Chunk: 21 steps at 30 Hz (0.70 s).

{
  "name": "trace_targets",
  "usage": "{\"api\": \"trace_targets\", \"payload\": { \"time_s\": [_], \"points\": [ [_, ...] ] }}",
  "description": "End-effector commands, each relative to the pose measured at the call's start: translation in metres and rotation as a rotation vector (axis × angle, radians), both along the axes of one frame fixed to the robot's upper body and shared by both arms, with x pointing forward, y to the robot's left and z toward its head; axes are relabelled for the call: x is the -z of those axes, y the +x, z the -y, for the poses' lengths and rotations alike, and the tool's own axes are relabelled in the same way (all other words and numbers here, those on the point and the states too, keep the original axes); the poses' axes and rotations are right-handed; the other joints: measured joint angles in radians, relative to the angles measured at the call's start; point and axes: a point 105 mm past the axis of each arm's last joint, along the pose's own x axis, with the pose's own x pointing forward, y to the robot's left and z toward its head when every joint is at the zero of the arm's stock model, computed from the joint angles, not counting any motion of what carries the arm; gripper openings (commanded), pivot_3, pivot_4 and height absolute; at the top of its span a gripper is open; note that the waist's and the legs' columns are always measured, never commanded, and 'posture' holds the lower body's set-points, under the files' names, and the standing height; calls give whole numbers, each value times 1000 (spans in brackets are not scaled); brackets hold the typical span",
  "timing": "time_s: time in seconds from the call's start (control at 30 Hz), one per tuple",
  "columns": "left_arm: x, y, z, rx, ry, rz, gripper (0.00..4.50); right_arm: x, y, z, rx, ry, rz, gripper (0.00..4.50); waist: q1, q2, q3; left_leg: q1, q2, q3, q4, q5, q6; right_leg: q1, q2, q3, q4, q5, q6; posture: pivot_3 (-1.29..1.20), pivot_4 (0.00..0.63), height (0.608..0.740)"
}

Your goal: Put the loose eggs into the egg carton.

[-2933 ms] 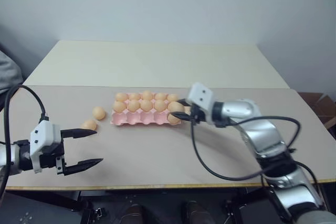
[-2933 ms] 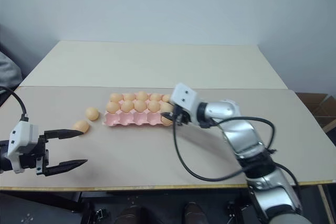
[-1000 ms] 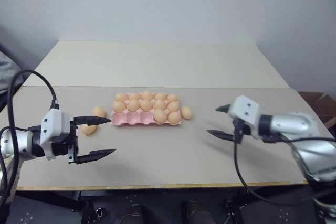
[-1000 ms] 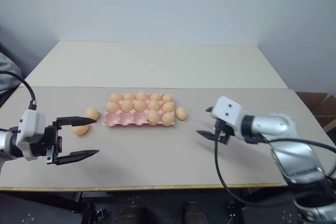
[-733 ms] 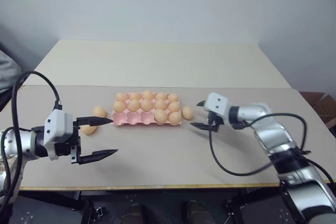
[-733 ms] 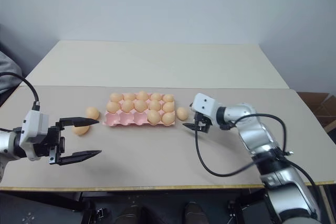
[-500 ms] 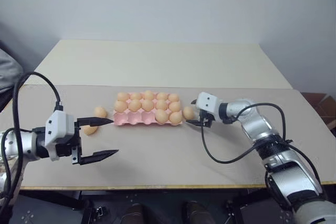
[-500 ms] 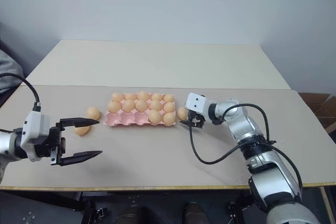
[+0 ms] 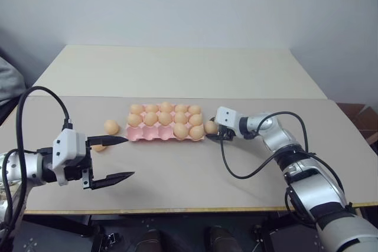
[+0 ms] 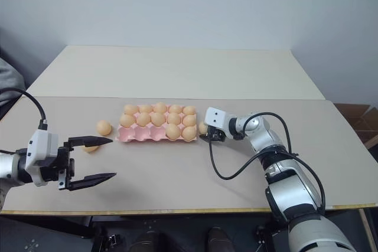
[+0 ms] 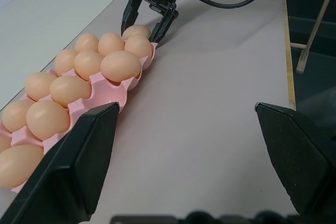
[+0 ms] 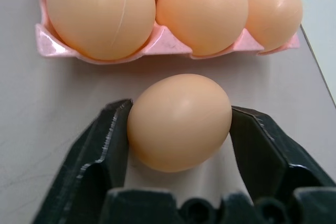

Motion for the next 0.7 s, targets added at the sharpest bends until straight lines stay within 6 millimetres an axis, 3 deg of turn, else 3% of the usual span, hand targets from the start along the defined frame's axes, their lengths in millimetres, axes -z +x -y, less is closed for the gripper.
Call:
{"api": "trace_targets", "payload": {
  "time_s": [0.03,0.23,0.37,0.5,0.7],
  "points": [
    [-9,-2,1,8,8,50,4500,-21,5,3,5,23,80,2303,0,0,0,0,0,0,0,0,0,0,0,0,0,0,0,0,150,740],
    [-7,1,-1,1,16,50,4500,-25,1,28,35,-31,133,2278,6,0,0,0,0,0,0,0,0,0,0,0,0,0,0,0,150,740],
    [-6,1,-5,-18,20,41,4500,-50,-4,38,56,-29,203,2278,6,1,0,-1,-1,0,0,0,0,0,-1,0,-1,0,0,0,150,740],
    [-2,-2,-20,-76,25,12,4500,-87,-18,19,13,34,261,2278,-15,2,1,1,1,1,0,0,0,-1,0,0,1,-2,3,0,150,740],
    [2,-3,-39,-152,41,-2,4500,-100,-41,-34,-96,111,217,2278,-21,2,1,2,4,1,0,0,0,0,3,0,2,-3,4,0,150,740]
  ]
}}
